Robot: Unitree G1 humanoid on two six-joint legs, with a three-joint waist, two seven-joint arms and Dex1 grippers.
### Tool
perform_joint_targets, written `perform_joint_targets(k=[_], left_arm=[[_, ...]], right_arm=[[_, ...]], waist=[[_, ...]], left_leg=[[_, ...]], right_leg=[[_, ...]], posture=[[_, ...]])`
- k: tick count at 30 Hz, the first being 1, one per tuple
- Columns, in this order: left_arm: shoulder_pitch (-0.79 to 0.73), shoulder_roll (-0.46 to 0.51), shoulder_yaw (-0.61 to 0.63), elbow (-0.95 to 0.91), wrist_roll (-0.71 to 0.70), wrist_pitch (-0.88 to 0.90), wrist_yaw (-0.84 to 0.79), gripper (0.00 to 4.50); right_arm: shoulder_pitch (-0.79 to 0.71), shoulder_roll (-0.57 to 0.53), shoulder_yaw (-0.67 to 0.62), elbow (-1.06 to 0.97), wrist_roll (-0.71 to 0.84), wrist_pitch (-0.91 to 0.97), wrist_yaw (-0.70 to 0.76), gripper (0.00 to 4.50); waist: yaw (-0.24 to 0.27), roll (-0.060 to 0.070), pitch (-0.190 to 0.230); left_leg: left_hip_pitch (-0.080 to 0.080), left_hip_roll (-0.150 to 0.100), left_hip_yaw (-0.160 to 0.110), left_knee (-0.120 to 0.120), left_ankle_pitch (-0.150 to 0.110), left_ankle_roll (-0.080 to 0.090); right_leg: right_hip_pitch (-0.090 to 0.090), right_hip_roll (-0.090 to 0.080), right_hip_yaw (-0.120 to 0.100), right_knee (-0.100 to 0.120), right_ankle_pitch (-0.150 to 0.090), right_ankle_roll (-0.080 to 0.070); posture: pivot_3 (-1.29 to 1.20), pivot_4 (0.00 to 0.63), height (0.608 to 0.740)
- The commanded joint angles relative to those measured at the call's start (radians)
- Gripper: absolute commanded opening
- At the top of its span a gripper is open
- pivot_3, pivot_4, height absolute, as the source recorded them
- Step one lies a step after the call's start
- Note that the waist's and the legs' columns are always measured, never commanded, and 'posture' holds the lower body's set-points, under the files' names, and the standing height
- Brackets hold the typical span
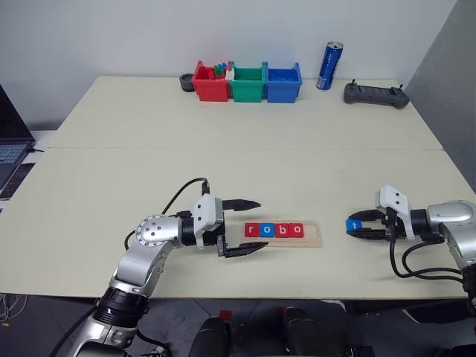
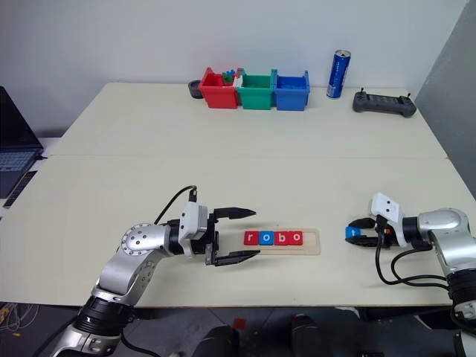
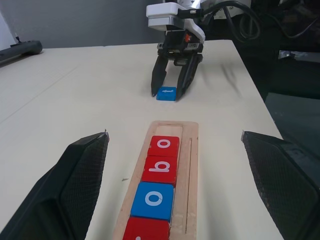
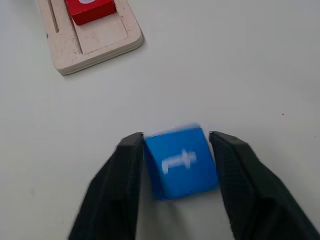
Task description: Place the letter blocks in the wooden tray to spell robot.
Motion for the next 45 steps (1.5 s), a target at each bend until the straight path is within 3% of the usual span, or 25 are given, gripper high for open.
perform_joint_targets(k=[1, 11, 18, 45], left_arm=[[0.000, 0.007, 0.007, -0.041, -0.009, -0.005, -0.002, 4.50], [-0.004, 0.002, 0.006, -0.037, -0.007, -0.008, -0.002, 4.50], [0.010, 0.001, 0.004, -0.046, -0.003, -0.014, 0.003, 4.50], [0.034, 0.023, 0.013, -0.079, -0.008, -0.001, 0.021, 4.50]], right_arm=[[-0.004, -0.016, -0.024, -0.039, 0.011, -0.001, 0.008, 1.39], [0.017, 0.057, -0.015, -0.413, 0.102, 0.223, -0.100, 1.39], [0.034, 0.115, 0.028, -0.520, 0.086, 0.292, -0.186, 1.39], [-0.003, 0.137, 0.143, -0.370, 0.004, 0.151, -0.151, 1.39]], waist=[[0.000, 0.000, 0.000], [0.001, 0.000, 0.000], [0.007, 0.000, 0.000], [0.005, 0.000, 0.000]], left_leg=[[0.000, 0.000, 0.000, 0.000, 0.000, 0.000], [0.000, 0.000, -0.001, 0.000, 0.000, 0.000], [-0.001, 0.000, -0.001, 0.001, 0.000, 0.000], [-0.001, 0.000, -0.001, 0.001, 0.000, 0.000]], right_leg=[[0.000, 0.000, 0.000, 0.000, 0.000, 0.000], [0.000, 0.000, 0.000, 0.001, 0.000, 0.000], [0.000, 0.000, -0.001, 0.000, 0.000, 0.000], [0.000, 0.000, -0.001, 0.000, 0.000, 0.000]], posture=[[0.00, 0.150, 0.740], [0.00, 0.150, 0.740], [0.00, 0.150, 0.740], [0.00, 0.150, 0.740]])
